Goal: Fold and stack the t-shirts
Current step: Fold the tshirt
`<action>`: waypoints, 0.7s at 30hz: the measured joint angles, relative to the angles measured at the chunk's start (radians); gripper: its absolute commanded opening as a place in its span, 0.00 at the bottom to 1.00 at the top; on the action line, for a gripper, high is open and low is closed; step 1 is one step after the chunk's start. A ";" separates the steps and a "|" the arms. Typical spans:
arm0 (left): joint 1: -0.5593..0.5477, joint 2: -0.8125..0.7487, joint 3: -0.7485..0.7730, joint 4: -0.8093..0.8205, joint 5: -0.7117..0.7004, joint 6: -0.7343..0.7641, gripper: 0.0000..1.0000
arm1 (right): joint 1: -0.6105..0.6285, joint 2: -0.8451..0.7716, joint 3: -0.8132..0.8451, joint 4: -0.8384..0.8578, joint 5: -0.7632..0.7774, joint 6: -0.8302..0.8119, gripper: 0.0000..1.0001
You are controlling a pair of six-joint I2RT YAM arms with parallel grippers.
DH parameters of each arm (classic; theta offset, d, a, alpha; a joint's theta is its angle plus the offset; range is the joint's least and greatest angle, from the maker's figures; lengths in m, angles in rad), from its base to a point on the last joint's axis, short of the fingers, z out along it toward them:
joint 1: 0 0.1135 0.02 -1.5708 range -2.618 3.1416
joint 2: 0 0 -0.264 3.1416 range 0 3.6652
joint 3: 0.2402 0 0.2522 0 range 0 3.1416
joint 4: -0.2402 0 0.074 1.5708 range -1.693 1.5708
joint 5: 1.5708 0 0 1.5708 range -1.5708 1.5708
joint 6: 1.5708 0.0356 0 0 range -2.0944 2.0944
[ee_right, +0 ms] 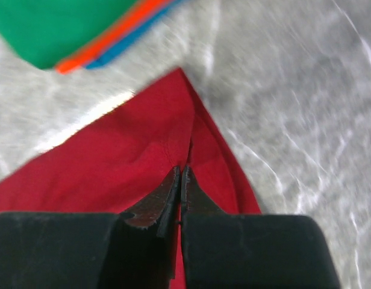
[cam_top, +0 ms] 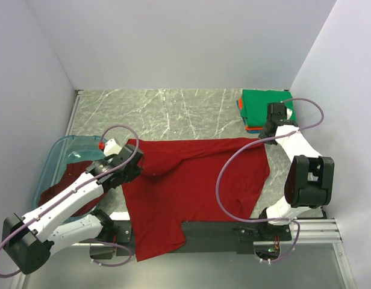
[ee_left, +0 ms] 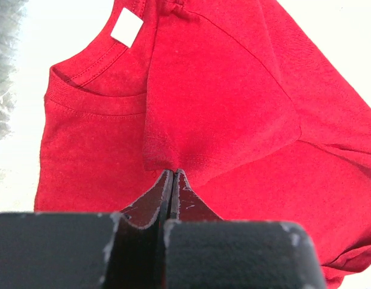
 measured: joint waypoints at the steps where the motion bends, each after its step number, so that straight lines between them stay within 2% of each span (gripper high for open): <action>1: 0.000 -0.004 -0.003 -0.001 0.000 0.000 0.00 | 0.000 -0.001 -0.006 -0.009 0.012 0.006 0.06; 5: 0.000 -0.006 -0.011 0.000 0.000 -0.001 0.01 | 0.000 -0.011 -0.023 -0.038 0.055 0.036 0.14; 6: 0.000 -0.006 -0.014 0.000 0.000 -0.002 0.00 | 0.000 -0.014 -0.027 -0.043 0.068 0.044 0.27; 9: 0.000 -0.006 -0.016 0.001 0.000 -0.001 0.01 | 0.000 -0.017 -0.038 -0.067 0.106 0.060 0.43; 14: 0.000 -0.006 -0.016 0.001 0.001 -0.001 0.00 | 0.000 -0.024 -0.040 -0.116 0.130 0.070 0.52; 19: 0.000 -0.006 -0.017 0.006 0.001 0.000 0.00 | 0.003 -0.120 -0.070 -0.106 0.033 0.040 0.75; 20: 0.000 -0.006 -0.017 0.009 0.001 0.002 0.00 | 0.006 -0.154 -0.085 -0.094 -0.002 0.032 0.83; 21: 0.000 -0.006 -0.017 0.013 0.001 0.002 0.01 | 0.013 -0.194 -0.103 -0.079 -0.045 0.022 0.84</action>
